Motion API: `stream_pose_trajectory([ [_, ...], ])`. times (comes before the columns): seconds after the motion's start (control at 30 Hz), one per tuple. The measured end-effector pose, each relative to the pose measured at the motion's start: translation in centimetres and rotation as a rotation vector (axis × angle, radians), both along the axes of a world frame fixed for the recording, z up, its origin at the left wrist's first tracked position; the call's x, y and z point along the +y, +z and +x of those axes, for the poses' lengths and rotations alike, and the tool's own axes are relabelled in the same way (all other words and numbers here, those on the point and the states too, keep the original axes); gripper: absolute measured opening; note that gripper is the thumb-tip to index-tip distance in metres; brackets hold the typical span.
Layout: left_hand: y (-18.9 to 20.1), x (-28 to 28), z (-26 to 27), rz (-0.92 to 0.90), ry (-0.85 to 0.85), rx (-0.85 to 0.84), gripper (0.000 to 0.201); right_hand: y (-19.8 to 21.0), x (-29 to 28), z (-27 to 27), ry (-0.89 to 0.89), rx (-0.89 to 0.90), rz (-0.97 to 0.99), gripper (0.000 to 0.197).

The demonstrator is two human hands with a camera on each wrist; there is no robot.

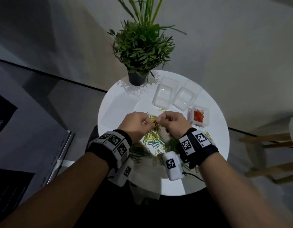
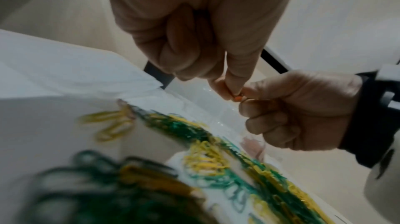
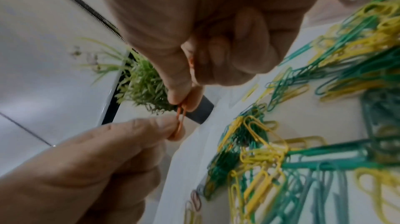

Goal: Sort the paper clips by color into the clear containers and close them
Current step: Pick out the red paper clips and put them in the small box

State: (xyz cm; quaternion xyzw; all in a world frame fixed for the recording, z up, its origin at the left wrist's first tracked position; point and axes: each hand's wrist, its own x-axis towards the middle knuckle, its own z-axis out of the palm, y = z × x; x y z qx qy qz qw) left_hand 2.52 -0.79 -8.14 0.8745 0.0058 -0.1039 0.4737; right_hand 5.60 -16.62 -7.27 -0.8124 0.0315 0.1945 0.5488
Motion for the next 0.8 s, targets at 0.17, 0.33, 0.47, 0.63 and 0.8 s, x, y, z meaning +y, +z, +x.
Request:
stream_pose_trajectory([
  [0.17,1.3,-4.5,1.9,0.014,-0.096,0.095,0.037,1.0,-4.1,0.6,-0.220,0.021,-0.045,0.027],
  [0.33,2.2,-8.1,4.0,-0.269,-0.053,0.534,0.026,2.2,-9.9,3.4,-0.445,0.106,0.030,0.026],
  [0.47,4.4,-10.5,5.3,-0.539,0.064,0.635,0.017,3.3,-11.9,5.8,-0.456,0.142,-0.063,0.026],
  [0.63,4.7,-14.1,7.7,-0.600,0.091,0.500,0.035,4.6,-12.8,6.9,-0.356,0.182,-0.166,0.027],
  [0.8,3.8,-16.7,9.3,-0.571,0.099,0.414,0.040,4.7,-15.0,5.6,-0.499,0.236,0.092,0.022],
])
